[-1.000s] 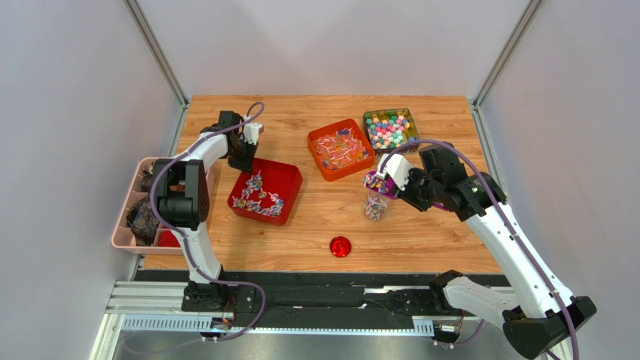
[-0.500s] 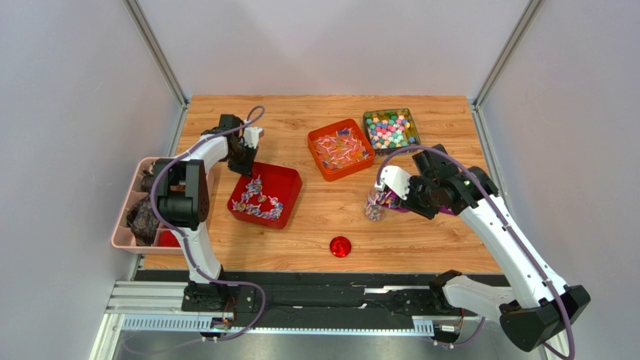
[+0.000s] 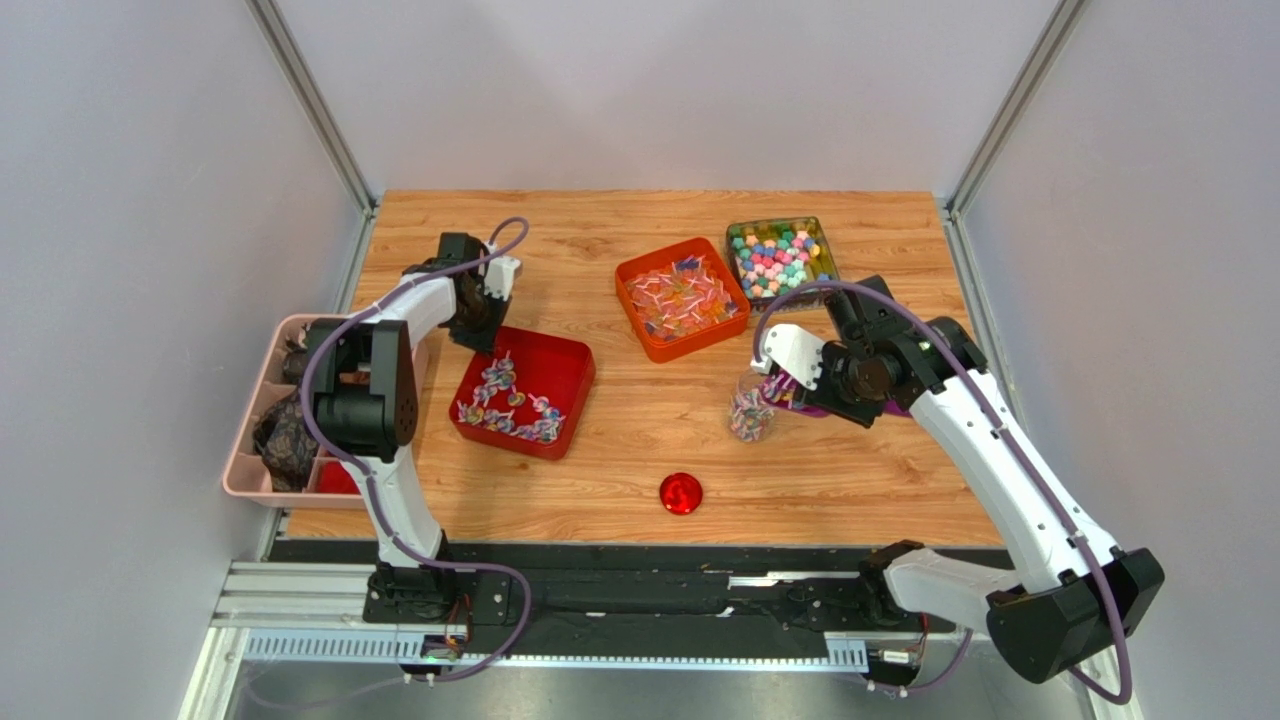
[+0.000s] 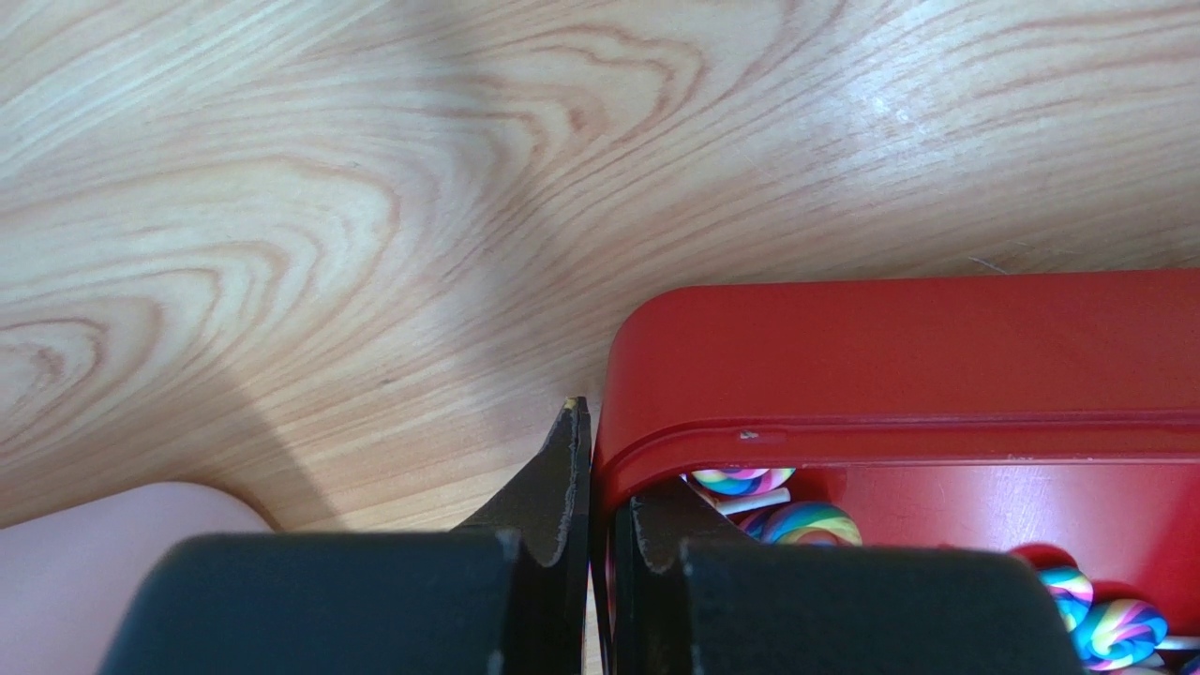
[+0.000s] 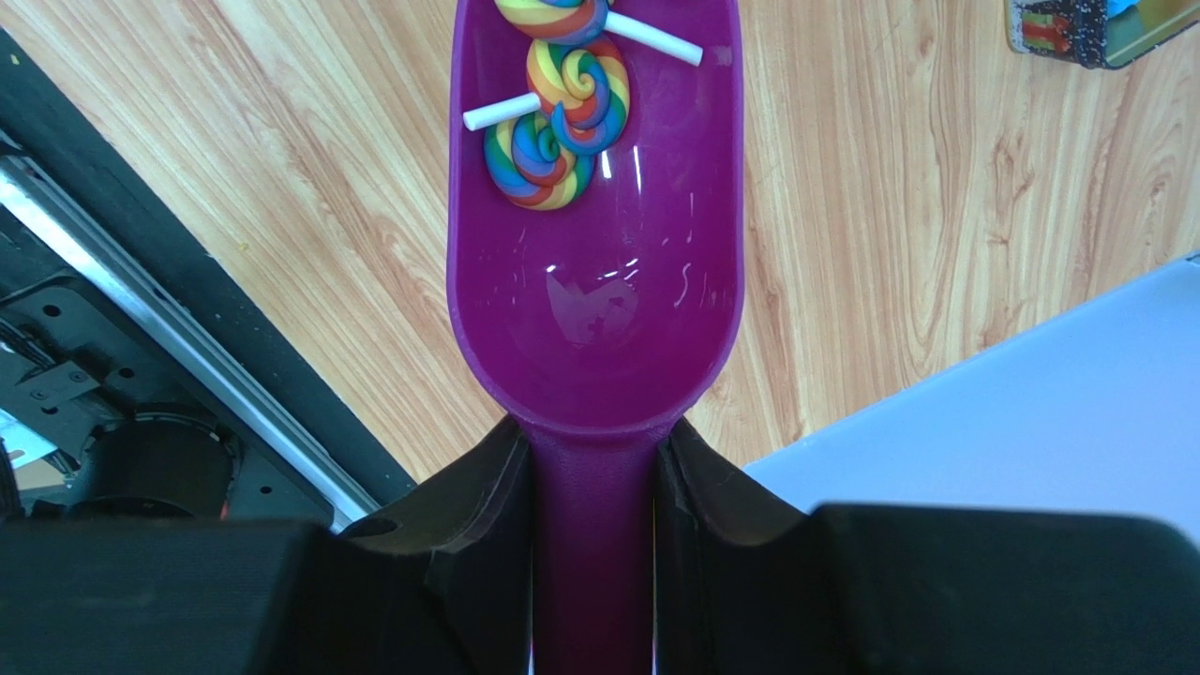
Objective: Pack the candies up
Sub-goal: Place the fake candies in the packing bottle.
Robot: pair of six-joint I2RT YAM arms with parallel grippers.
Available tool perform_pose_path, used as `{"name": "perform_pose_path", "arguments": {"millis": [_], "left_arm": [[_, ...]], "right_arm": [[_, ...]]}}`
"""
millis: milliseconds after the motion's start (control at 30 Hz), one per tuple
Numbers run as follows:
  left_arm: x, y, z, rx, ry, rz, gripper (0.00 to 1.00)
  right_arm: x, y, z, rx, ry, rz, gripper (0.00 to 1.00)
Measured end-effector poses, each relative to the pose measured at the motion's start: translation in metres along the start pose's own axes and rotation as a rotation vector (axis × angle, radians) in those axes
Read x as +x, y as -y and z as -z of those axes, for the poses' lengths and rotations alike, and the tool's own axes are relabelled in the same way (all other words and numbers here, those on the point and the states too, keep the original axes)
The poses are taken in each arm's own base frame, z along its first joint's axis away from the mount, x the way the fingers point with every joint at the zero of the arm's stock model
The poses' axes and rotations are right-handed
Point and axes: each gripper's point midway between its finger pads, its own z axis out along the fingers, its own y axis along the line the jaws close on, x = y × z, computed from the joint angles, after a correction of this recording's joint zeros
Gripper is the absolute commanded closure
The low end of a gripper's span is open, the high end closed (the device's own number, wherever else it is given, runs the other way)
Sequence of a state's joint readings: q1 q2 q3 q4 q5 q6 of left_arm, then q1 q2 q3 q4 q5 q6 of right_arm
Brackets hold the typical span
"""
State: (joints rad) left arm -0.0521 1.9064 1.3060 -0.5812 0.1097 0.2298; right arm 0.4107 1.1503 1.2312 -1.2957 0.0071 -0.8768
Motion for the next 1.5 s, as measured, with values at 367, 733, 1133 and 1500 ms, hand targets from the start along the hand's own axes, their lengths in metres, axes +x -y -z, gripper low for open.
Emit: {"name": "perform_pose_path", "arguments": {"millis": [367, 733, 1133, 1500], "left_arm": [[-0.001, -0.006, 0.000, -0.033, 0.003, -0.001, 1.00], [-0.002, -0.006, 0.000, -0.034, 0.007, -0.001, 1.00], [-0.002, -0.006, 0.000, -0.033, 0.007, 0.002, 1.00], [-0.004, -0.006, 0.002, -0.036, 0.014, 0.001, 1.00]], "right_arm": [[0.008, 0.007, 0.004, 0.006, -0.067, 0.036, 1.00], [0.006, 0.019, 0.003, 0.013, -0.110, 0.062, 1.00], [-0.002, 0.032, 0.008, 0.052, -0.135, 0.103, 1.00], [-0.009, 0.034, 0.009, 0.087, -0.177, 0.174, 1.00]]}}
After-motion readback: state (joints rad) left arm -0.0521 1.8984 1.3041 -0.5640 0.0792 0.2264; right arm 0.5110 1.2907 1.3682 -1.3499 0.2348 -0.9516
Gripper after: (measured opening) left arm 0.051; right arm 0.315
